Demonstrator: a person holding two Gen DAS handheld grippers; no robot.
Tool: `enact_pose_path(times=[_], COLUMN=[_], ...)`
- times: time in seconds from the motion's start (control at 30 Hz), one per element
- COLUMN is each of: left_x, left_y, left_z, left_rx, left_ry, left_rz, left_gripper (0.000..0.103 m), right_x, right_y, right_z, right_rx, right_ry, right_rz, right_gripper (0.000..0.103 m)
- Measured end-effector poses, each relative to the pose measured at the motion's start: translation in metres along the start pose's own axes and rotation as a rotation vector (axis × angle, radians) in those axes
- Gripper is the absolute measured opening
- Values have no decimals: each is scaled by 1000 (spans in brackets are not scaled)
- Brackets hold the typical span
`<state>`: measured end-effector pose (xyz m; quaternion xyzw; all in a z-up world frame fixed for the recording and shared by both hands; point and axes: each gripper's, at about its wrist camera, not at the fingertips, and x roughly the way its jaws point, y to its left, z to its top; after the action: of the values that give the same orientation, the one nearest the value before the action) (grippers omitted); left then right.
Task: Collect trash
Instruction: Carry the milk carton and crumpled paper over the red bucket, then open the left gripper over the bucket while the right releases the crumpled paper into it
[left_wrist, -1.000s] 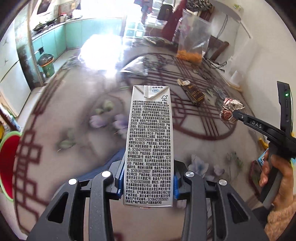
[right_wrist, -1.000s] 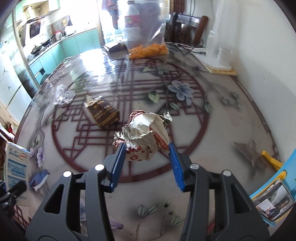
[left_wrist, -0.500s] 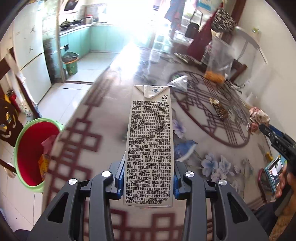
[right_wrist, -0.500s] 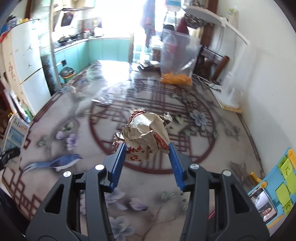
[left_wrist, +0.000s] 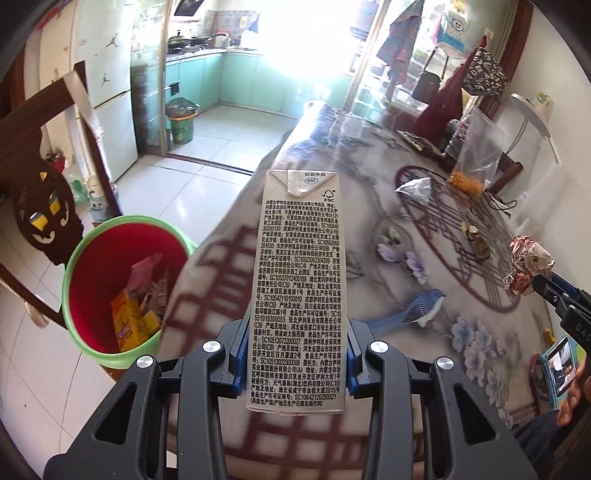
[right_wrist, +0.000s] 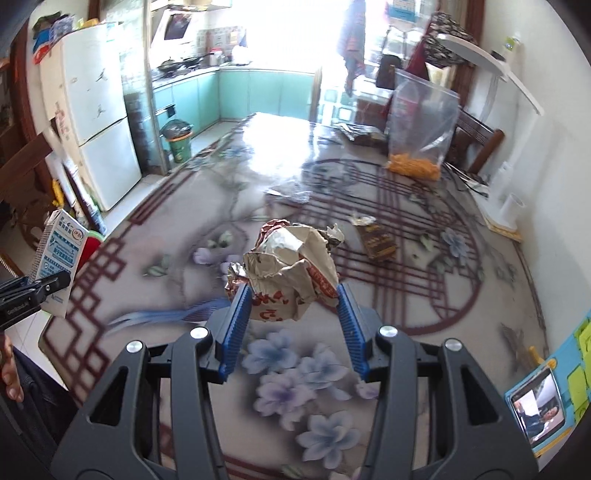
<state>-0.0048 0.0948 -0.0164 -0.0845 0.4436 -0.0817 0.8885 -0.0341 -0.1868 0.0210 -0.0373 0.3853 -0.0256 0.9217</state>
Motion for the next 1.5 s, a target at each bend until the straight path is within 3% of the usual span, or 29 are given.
enact_pose_path(times=[0.43,0.57,0.73,0.9,1.17,1.2,1.3,1.4,1.5], left_x=[-9,-10,-8,6,47,47,43,40,42], left_y=[80,104,131,154,200,204,206,207,210], left_z=[3,6,8,14,6,5,5,5,4], left_rx=[-146,-184,-242,-269,-420,-437,-441,-452,-481], left_ry=[-33,-23,-14,3,74,71,44,23,16], left_rz=[81,102,104,121,157,156,171,188,177], left_gripper=[35,36,36,36,35,38,67,79,80], right_x=[-1,8,13,25,62,67,80,89,92], right_y=[96,110,144,173,229,238,258,272,278], right_z=[21,24,28,37,51,52,55,56,59], right_rx=[-195,-140,-192,-175,-119,-118,-118,-106,-87], right_ry=[-16,49,59,98,203,214,243,262,258], right_rz=[96,247,276,364,512,528,560,591,617], right_gripper=[46,46,46,46,47,47,47,49,58])
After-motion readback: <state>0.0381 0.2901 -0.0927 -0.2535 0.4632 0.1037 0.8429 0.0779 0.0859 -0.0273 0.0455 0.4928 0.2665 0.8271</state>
